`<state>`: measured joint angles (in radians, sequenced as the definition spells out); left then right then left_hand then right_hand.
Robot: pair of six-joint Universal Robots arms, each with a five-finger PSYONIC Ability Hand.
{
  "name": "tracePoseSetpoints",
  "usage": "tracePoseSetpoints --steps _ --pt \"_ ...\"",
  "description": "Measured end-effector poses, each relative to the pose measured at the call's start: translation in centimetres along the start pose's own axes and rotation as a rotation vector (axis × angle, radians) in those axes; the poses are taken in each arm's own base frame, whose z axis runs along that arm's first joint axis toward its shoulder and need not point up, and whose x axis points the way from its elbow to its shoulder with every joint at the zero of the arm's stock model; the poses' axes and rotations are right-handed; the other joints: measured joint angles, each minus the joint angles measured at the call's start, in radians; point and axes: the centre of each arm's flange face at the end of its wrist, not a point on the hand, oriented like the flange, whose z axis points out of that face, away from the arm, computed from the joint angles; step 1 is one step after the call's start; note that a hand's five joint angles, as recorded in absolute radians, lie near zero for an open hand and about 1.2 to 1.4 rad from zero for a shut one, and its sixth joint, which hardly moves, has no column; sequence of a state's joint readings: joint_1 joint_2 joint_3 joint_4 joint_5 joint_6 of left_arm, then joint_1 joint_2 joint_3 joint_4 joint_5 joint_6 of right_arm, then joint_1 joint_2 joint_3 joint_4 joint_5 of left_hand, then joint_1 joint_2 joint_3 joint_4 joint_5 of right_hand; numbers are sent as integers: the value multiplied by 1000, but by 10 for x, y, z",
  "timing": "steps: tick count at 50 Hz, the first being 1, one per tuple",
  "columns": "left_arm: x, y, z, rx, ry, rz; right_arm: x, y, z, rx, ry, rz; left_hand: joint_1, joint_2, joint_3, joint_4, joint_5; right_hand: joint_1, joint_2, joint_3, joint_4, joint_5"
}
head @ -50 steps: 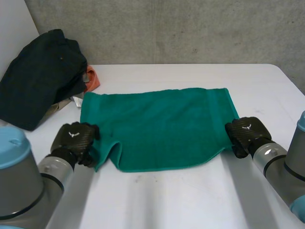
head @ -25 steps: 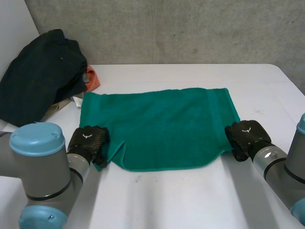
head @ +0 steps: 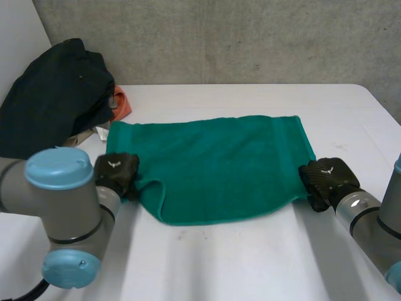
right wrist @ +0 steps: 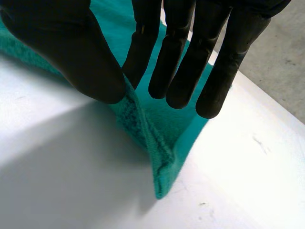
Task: Fold the laundry.
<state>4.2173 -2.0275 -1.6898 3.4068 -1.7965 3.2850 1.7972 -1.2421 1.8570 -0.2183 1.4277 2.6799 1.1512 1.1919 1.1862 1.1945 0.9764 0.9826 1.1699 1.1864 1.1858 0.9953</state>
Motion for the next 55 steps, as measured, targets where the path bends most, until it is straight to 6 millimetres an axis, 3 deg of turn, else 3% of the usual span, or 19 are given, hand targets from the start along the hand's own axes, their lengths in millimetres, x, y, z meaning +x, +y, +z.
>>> tracePoseSetpoints --steps 7,9,10,11,13,15,22,33,47,55 --pt "-17 -39 -27 121 -34 16 12 -7 -2 -13 20 4 0 1 0 3 0 0 0 0 0 0" --pt "-20 -42 -30 129 -36 31 14 -7 -2 -23 18 8 0 1 0 3 0 -125 -142 -147 -147 -135" --pt "-25 -43 -33 135 -38 59 18 -8 -4 -46 12 24 0 1 0 3 0 -488 -562 -539 -539 -519" --pt "-26 -44 -33 136 -40 68 19 -8 -4 -53 9 29 0 1 0 3 0 -488 -562 -539 -539 -519" --pt "-33 -43 -34 133 -44 103 25 -9 -6 -82 -5 64 0 1 0 3 0 -647 -780 -793 -791 -780" --pt "-37 -43 -32 130 -48 124 29 -9 -6 -101 -15 99 0 2 0 3 0 -653 -784 -813 -818 -807" --pt "-49 -50 -24 147 -72 141 37 -6 -7 -132 -61 206 0 3 4 3 0 -653 -784 -813 -818 -807" --pt "-63 -76 -5 206 -123 127 28 2 -6 -127 -117 204 0 3 4 4 0 -653 -784 -813 -818 -807" --pt "-77 -93 18 207 -158 115 19 18 17 -114 -123 148 0 3 4 4 0 -645 -781 -789 -788 -762" --pt "-86 -99 25 213 -181 105 14 16 30 -91 -117 125 0 3 4 4 0 -312 -393 -414 -413 -419"
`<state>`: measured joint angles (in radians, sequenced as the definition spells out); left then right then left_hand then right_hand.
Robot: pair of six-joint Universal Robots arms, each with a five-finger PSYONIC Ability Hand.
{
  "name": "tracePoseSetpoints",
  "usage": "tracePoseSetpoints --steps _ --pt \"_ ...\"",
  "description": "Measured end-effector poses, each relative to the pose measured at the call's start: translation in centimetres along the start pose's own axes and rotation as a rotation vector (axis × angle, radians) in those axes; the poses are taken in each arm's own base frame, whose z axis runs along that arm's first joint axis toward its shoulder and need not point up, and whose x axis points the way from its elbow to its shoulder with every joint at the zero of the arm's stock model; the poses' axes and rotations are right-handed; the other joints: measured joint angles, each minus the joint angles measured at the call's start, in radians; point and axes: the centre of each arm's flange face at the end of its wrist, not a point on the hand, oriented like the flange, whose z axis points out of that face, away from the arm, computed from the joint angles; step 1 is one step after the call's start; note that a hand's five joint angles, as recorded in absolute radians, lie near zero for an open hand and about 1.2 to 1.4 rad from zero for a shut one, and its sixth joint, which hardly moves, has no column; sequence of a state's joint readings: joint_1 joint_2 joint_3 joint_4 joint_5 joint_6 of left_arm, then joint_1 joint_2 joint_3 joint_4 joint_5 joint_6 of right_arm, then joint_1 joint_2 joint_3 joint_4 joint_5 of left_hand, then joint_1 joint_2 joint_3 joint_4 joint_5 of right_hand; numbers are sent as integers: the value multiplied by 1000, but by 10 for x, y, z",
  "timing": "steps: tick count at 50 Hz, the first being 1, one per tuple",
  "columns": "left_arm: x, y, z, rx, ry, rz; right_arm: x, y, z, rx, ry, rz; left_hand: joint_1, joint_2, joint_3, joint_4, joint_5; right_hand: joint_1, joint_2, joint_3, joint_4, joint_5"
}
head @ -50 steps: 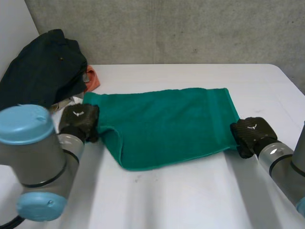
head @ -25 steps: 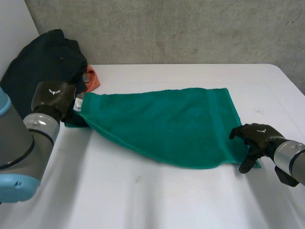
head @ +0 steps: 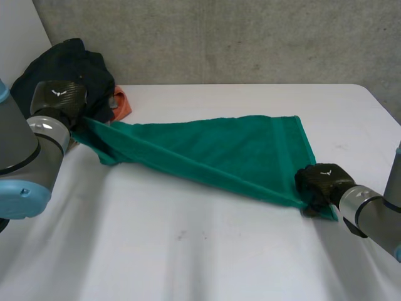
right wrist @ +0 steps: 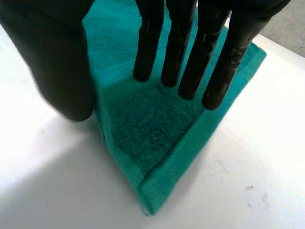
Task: Fold the laundry.
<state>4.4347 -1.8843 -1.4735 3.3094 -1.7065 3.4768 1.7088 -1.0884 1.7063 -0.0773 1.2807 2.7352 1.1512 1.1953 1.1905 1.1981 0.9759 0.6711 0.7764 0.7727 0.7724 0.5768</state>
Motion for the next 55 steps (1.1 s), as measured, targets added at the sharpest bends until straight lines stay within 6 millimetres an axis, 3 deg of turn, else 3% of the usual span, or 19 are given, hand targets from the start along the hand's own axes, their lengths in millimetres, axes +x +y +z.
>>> tracePoseSetpoints --steps 4,13,18,22,26,29,33,38,41,45,47,48,50,51,54,55 --pt "-2 0 1 -4 -6 -1 3 -2 4 9 18 -2 0 0 0 0 0 304 370 370 373 374" --pt "0 12 -12 -97 29 14 13 -16 -2 51 66 -37 0 0 0 0 0 316 396 414 414 413" --pt "-1 17 -39 -178 87 33 30 -33 -29 23 105 -169 0 0 0 0 0 316 396 414 414 414" --pt "-1 18 -71 -245 169 80 46 -47 -63 -52 133 -331 0 0 0 0 0 316 396 414 414 414" --pt "-1 25 -115 -330 304 212 51 -59 -107 -157 118 -527 0 0 0 0 0 316 396 414 414 414" --pt "0 30 -131 -352 362 282 50 -62 -122 -194 94 -583 0 0 0 0 0 316 396 414 414 414" --pt "3 38 -136 -342 399 352 48 -58 -125 -226 61 -600 0 0 0 0 0 316 396 414 414 414" --pt "12 52 -109 -293 386 395 54 -42 -99 -266 23 -578 0 0 1 3 0 316 396 414 414 414" --pt "22 55 -77 -224 355 411 62 -37 -69 -268 32 -560 0 0 1 4 0 316 396 414 414 414" --pt "34 41 -32 -101 281 422 70 -56 -38 -192 109 -548 0 0 2 4 0 316 398 414 414 414" --pt "35 36 -24 -77 263 422 71 -60 -35 -178 121 -548 0 0 2 4 0 316 398 414 414 414" --pt "37 7 12 53 163 413 80 -98 -18 -32 237 -542 0 1 2 4 0 316 398 414 414 414" --pt "35 -20 33 161 84 397 88 -131 -13 101 334 -532 0 1 2 4 0 316 398 414 414 414" --pt "33 -30 40 199 57 390 92 -144 -13 157 372 -527 0 1 2 4 0 316 398 414 414 414" --pt "20 -84 61 401 -81 345 108 -201 -22 420 540 -487 0 1 2 4 0 316 398 414 414 414" --pt "18 -89 62 420 -93 340 110 -208 -24 454 560 -481 0 1 2 4 0 316 398 414 414 414"
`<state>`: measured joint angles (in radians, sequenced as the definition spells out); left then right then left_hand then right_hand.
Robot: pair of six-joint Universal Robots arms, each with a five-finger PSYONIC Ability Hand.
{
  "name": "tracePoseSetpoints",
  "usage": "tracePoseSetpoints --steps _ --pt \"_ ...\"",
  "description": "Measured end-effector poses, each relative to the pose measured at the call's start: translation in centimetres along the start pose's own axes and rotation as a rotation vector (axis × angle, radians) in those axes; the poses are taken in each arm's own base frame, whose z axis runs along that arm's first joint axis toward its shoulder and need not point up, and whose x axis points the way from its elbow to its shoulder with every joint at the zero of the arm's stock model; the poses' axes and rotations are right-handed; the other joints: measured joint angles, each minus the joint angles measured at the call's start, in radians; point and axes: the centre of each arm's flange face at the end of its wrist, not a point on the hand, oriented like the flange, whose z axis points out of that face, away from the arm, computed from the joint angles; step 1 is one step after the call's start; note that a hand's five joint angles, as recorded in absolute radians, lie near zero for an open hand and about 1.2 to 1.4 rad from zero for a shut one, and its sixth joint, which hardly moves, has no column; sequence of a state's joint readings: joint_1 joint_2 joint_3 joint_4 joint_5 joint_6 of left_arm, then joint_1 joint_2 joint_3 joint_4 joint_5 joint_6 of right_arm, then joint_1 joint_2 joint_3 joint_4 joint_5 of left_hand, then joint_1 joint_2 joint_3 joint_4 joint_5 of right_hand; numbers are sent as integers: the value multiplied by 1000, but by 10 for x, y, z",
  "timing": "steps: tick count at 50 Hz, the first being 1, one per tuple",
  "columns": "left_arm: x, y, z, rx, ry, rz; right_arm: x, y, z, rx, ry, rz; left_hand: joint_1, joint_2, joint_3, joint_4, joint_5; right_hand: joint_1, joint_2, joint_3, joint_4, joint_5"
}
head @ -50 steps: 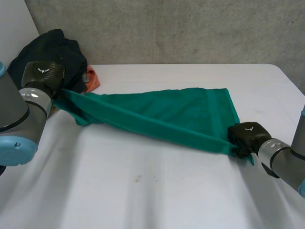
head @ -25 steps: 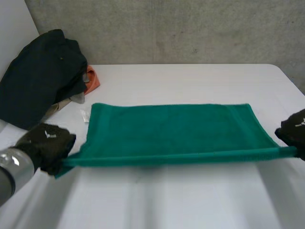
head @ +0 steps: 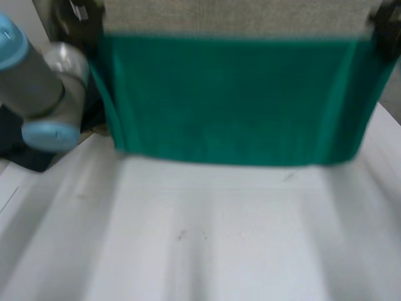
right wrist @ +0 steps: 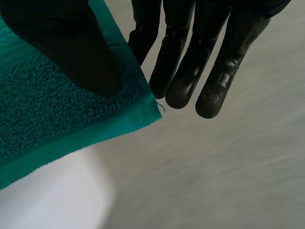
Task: Fold the laundry.
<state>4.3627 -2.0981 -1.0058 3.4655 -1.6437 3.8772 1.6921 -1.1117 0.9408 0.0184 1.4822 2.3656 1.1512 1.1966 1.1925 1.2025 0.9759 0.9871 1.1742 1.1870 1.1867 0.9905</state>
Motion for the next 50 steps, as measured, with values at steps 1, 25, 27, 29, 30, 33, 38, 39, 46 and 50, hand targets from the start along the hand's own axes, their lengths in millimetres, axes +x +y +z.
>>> tracePoseSetpoints --steps 1,25,27,29,30,33,38,39,46,50 --pt "-18 -21 16 96 -92 -13 22 -21 8 107 119 33 0 0 0 0 0 0 0 0 0 0" --pt "27 35 -50 24 137 -154 -47 40 -21 -14 -29 127 0 0 0 0 0 0 0 0 0 6" --pt "42 50 -63 -23 189 -153 -63 55 -29 -69 -89 133 0 0 0 0 0 0 0 0 0 7" --pt "58 67 -79 -79 246 -151 -77 69 -38 -127 -147 138 0 1 0 0 0 0 0 0 0 7" --pt "62 72 -85 -97 264 -150 -81 73 -42 -147 -167 139 0 1 0 0 0 0 0 0 0 7" --pt "76 88 -106 -171 325 -146 -95 87 -58 -231 -249 134 0 1 0 0 0 0 0 0 0 7" --pt "76 94 -133 -262 386 -118 -104 94 -83 -322 -357 89 0 1 0 0 0 0 0 0 0 7" --pt "70 94 -147 -315 419 -88 -104 94 -94 -358 -403 57 0 1 0 0 0 0 0 0 0 7" --pt "32 76 -230 -575 668 97 -67 97 -158 -591 -620 -112 0 1 0 0 0 0 0 0 0 7" --pt "21 63 -251 -604 733 133 -56 97 -174 -637 -664 -125 0 1 0 0 0 0 0 0 0 7"
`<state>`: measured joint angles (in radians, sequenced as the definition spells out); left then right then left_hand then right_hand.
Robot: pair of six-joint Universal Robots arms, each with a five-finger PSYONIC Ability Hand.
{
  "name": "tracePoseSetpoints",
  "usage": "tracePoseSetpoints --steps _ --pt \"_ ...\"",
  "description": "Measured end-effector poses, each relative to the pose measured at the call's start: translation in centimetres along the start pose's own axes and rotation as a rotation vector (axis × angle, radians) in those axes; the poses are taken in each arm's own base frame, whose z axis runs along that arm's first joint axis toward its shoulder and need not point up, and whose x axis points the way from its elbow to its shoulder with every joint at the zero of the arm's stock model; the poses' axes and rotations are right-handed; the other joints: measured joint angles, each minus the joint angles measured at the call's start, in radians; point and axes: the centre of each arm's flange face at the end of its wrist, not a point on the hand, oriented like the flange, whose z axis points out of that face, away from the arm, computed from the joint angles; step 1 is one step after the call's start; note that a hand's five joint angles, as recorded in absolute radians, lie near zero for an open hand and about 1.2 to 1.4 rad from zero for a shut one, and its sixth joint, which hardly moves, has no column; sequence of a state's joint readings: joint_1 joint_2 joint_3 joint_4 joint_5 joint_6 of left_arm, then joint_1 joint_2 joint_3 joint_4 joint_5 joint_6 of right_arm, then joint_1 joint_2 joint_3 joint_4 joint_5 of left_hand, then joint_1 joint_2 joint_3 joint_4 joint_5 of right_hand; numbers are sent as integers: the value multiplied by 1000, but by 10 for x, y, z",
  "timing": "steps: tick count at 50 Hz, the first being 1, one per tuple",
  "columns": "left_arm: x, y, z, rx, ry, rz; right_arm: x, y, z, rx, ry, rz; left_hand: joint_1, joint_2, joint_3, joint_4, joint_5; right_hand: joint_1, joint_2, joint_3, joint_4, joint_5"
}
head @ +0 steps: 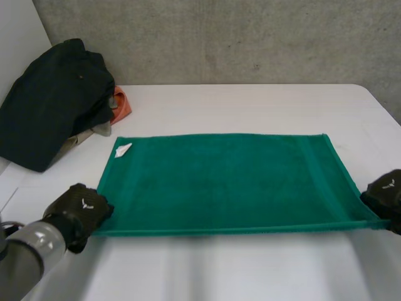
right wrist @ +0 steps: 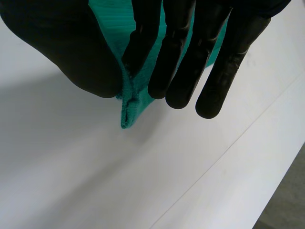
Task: Fold the laundry.
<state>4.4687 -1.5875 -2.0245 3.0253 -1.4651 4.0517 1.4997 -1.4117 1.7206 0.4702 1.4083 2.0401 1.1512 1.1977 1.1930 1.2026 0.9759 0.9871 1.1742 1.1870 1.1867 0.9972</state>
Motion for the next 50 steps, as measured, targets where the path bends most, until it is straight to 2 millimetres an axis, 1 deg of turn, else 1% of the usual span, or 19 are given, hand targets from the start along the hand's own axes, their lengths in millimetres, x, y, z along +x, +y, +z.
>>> tracePoseSetpoints --steps 4,10,12,14,15,16,17,25,30,32,35,36,37,38,39,40,44,49,50 --pt "-4 -6 -6 35 -28 23 2 3 -4 15 9 -6 0 0 0 0 0 0 0 0 0 0" --pt "-20 -26 21 148 -128 30 10 -5 22 102 108 -14 0 0 0 0 0 0 0 0 0 0" --pt "-27 -38 42 200 -175 22 12 -14 40 156 163 -28 0 0 0 0 0 0 0 0 0 0" --pt "-29 -41 50 213 -190 19 12 -19 46 174 182 -34 0 0 0 0 0 0 0 0 0 0" --pt "-33 -47 64 230 -221 14 15 -28 59 209 224 -48 0 0 0 0 0 0 0 0 0 0" --pt "-35 -49 70 234 -233 12 15 -30 62 215 233 -51 0 0 0 0 0 0 0 0 0 0" --pt "-39 -52 84 240 -265 7 19 -39 74 242 276 -63 0 0 0 0 0 0 0 0 0 0" --pt "-61 -66 158 241 -419 -9 43 -74 135 336 447 -100 0 0 0 0 0 0 0 0 0 0" --pt "-69 -72 191 273 -472 -13 51 -86 164 378 502 -114 0 0 0 0 0 0 0 0 0 0" --pt "-70 -75 205 295 -493 -13 53 -92 183 402 532 -120 0 0 0 0 0 -10 -3 -3 -3 -3" --pt "-69 -76 221 323 -517 -11 53 -96 200 426 559 -124 -19 -48 -47 -44 -18 -64 -66 -50 -50 -48" --pt "-69 -77 226 334 -525 -10 53 -97 206 434 567 -126 -342 -358 -351 -354 -301 -437 -470 -462 -442 -422" --pt "-68 -77 229 343 -531 -9 52 -99 210 440 573 -127 -401 -405 -397 -413 -359 -620 -671 -658 -638 -620" --pt "-68 -77 229 343 -531 -9 52 -99 210 440 573 -127 -401 -405 -397 -413 -359 -620 -671 -658 -638 -620" --pt "-68 -78 232 353 -540 -8 52 -99 214 446 580 -126 -437 -450 -442 -446 -393 -737 -847 -830 -830 -811" --pt "-67 -81 235 377 -561 -6 51 -102 219 459 590 -122 -829 -805 -791 -820 -762 -781 -924 -926 -926 -904" --pt "-67 -89 233 420 -593 -3 48 -105 219 477 589 -95 -955 -977 -970 -987 -923 -789 -955 -975 -953 -935" --pt "-70 -105 208 476 -621 -7 52 -112 186 522 554 25 -955 -995 -984 -998 -929 -789 -955 -975 -953 -935" --pt "-70 -107 201 481 -620 -8 55 -113 173 536 541 64 -955 -995 -984 -998 -929 -789 -955 -975 -953 -935"
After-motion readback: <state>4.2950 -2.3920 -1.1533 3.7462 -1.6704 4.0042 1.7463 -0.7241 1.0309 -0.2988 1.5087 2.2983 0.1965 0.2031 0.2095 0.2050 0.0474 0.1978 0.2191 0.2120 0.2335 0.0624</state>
